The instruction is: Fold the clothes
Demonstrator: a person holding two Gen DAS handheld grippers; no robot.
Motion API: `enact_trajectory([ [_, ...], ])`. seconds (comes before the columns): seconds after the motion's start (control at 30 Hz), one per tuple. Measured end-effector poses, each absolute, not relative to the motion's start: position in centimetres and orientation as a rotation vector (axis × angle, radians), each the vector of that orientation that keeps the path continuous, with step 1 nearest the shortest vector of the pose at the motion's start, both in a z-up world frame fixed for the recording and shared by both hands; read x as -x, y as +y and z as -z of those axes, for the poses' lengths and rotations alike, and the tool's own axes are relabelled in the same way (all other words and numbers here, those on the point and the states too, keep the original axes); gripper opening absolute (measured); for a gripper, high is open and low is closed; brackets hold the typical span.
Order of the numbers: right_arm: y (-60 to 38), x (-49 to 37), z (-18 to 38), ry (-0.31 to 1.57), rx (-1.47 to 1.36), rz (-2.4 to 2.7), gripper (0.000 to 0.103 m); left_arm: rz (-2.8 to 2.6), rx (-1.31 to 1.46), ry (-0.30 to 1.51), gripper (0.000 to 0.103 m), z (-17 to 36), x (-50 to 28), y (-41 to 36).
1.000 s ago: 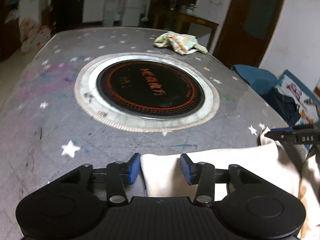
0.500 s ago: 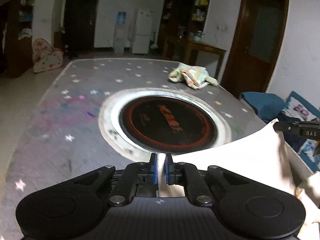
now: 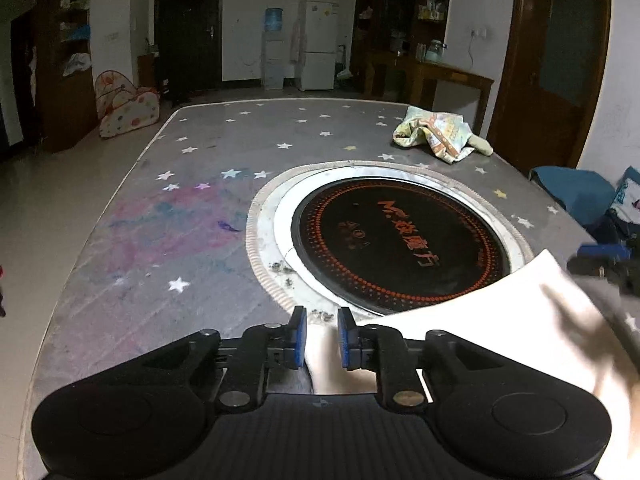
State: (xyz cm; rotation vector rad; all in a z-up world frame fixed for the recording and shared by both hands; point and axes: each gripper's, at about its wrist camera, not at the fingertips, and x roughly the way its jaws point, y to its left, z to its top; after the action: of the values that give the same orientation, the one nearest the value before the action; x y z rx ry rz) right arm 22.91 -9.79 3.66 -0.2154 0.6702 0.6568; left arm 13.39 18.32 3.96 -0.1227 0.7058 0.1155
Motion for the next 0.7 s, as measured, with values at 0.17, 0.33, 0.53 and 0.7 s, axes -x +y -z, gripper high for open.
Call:
enact_trajectory([
  [0.17,-9.7,-18.5,-4.0,0.726,0.255,-0.775,0.045,-0.026,0.062,0.696,0.019,-5.4,-9.6,16.0],
  [0.33,-10.1,-13.8,-3.7,0.748,0.291,-0.85,0.048,0.09,-0.022,0.737,0.019,-5.5,-6.3,12.1],
  [0.53,-10.1,-9.5,-2.4,0.747,0.395,-0.878,0.052,0.161,-0.144,0.801,0.019,-3.9,-5.4,8.1],
  [0.7,-10.1,-8.4,-1.8,0.751,0.401,-0.883,0.056,0.153,-0.153,0.832,0.037,-2.6,-5.9,7.4],
])
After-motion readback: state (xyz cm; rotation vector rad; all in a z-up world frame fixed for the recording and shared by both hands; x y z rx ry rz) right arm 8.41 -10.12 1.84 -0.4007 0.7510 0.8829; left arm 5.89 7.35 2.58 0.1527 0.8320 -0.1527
